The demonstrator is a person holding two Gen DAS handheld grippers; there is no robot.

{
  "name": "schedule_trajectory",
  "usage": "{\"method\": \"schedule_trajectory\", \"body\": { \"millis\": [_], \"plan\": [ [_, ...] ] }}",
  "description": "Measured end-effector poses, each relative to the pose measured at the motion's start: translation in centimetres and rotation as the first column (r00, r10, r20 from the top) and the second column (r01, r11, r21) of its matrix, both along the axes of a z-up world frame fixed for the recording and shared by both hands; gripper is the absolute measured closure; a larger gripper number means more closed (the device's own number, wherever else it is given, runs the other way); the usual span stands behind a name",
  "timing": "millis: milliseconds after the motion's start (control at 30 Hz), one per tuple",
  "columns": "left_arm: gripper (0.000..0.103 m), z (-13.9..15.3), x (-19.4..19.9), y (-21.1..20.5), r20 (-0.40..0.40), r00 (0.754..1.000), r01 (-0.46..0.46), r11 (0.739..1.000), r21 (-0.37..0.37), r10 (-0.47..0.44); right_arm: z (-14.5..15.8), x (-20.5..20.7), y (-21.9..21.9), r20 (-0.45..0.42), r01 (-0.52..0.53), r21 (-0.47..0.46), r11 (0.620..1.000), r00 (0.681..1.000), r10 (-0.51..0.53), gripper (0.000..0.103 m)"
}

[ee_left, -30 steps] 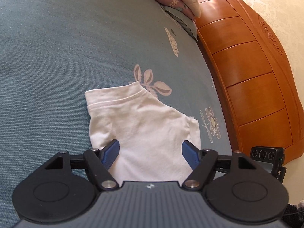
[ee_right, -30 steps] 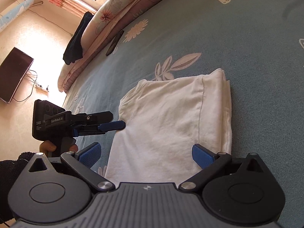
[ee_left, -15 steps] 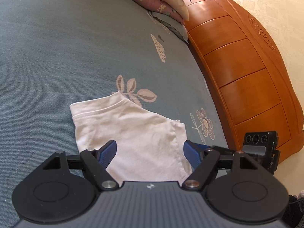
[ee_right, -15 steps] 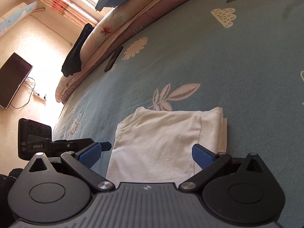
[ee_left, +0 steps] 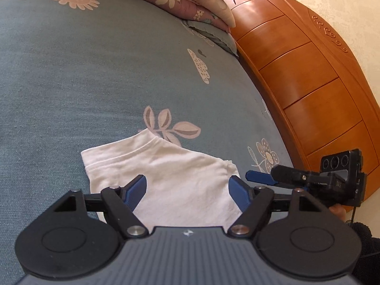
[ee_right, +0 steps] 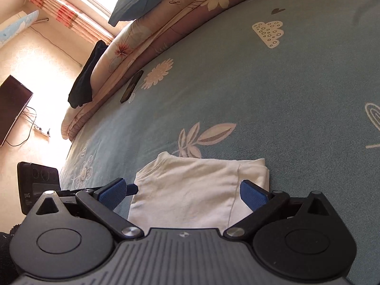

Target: Fold clothes

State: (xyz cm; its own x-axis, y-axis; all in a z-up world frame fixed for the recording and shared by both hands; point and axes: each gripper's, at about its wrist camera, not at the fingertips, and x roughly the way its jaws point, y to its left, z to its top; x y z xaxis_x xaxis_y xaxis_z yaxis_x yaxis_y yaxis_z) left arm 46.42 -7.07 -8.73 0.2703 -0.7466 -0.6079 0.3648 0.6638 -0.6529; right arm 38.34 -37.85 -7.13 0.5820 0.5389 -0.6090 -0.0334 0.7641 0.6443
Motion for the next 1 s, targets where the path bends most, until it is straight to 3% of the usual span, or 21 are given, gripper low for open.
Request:
{"method": "schedule_trajectory", "body": {
  "millis": [67, 167, 267, 467, 567, 667, 867, 1000],
  "plan": [
    [0.027, -0.5, 0.8, -0.6, 0.023, 1.000, 0.008, 0.999, 0.041, -0.009, -0.2, -0.8, 0.7, -0.014, -0.011, -0.018, 1.000, 1.000, 0.011, 0.000],
    [0.029, -1.1, 1.5, -0.3, 0.074, 0.996, -0.062, 0.979, 0.195, 0.048, -0.5, -1.7, 1.5, -0.048, -0.009, -0.050, 0.999, 0.999, 0.007, 0.000],
    [0.028, 0.1, 1.4, 1.5, 0.072, 0.991, -0.123, 0.984, 0.132, 0.114, -0.2, -2.8, 1.8, -0.067, -0.018, -0.048, 0.999, 0.998, 0.015, 0.000],
    [0.027, 2.6, -1.2, -0.4, 0.094, 0.995, 0.002, 0.988, 0.157, -0.017, 0.8, -6.0, 2.8, -0.125, -0.057, -0.006, 0.998, 0.991, 0.056, 0.000],
    [0.027, 2.7, -2.9, -1.3, 0.065, 0.996, 0.047, 0.987, 0.151, -0.057, 0.6, -7.5, 3.6, -0.141, -0.084, 0.008, 0.996, 0.986, 0.084, 0.000],
    [0.027, 2.4, -4.8, -1.6, 0.041, 0.996, 0.073, 0.983, 0.168, -0.081, -1.3, -8.7, 3.9, -0.187, -0.070, -0.066, 0.995, 0.981, 0.056, 0.000],
    [0.027, 2.4, -8.2, -0.9, 0.015, 0.992, 0.120, 0.968, 0.221, -0.126, -2.2, -9.9, 4.6, -0.130, -0.085, -0.102, 0.991, 0.989, 0.071, 0.000],
    [0.027, 2.4, -9.0, 0.3, -0.015, 0.996, 0.085, 0.973, 0.216, -0.084, -2.1, -9.8, 5.0, -0.143, -0.129, -0.131, 0.983, 0.984, 0.110, 0.000]
  ]
}}
